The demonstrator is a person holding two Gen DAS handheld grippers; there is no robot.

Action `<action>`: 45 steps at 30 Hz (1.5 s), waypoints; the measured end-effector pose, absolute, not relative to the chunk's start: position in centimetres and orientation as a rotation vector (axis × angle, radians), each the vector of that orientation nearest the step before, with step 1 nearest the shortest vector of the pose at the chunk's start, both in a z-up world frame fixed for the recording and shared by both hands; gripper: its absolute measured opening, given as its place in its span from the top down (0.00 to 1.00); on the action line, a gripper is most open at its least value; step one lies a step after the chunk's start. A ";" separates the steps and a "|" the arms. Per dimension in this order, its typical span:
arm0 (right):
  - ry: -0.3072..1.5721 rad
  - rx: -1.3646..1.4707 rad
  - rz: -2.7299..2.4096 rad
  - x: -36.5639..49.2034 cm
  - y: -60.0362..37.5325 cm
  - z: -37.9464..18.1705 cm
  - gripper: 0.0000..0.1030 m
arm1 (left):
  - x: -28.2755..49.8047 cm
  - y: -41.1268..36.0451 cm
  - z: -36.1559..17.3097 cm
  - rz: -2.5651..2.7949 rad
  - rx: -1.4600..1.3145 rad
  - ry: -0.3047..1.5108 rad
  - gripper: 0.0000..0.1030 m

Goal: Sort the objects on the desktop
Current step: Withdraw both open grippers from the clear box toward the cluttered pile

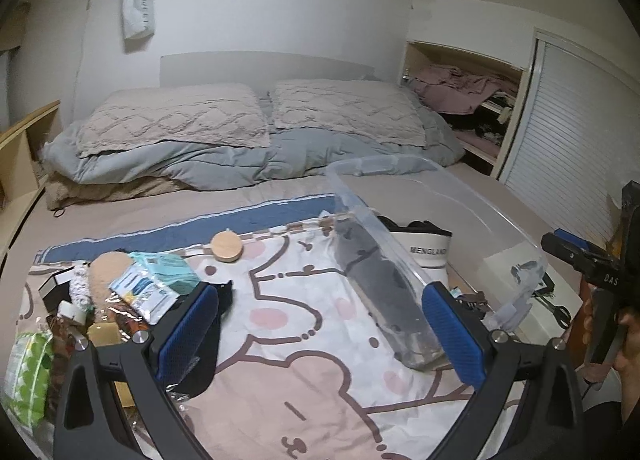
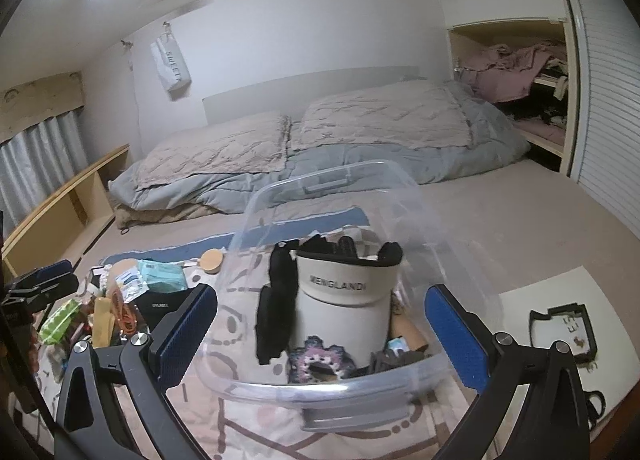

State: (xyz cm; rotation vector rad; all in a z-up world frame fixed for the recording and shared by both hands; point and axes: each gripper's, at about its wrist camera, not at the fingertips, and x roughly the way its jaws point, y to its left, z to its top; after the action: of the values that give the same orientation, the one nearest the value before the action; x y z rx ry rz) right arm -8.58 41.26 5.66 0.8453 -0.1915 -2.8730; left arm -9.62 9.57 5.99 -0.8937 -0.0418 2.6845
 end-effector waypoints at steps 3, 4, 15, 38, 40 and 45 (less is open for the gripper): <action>-0.173 0.850 -2.849 -8.8 40.2 5.7 0.00 | -9.2 8.4 6.0 2.709 -0.897 -0.042 0.00; -0.162 0.850 -2.842 -8.8 39.8 5.7 0.00 | -9.0 7.8 6.0 2.721 -0.897 -0.037 0.00; -0.110 0.859 -2.762 -9.2 35.8 5.8 0.00 | -6.6 0.9 6.1 2.852 -0.905 -0.086 0.00; -0.052 0.802 -2.530 -8.3 25.2 6.5 0.00 | 0.0 -10.4 5.8 3.082 -0.886 -0.204 0.00; -0.063 0.794 -2.498 -8.1 24.4 6.6 0.00 | 0.3 -11.2 5.6 3.098 -0.890 -0.211 0.00; -0.084 0.739 -2.446 -7.2 22.4 6.9 0.00 | 1.0 -12.8 5.2 3.138 -0.889 -0.229 0.00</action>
State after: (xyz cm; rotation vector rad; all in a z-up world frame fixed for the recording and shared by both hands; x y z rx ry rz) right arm -7.22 22.44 6.92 0.7389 -0.0842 -2.4455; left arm 1.01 -12.79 5.16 -0.8891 -0.2291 3.1383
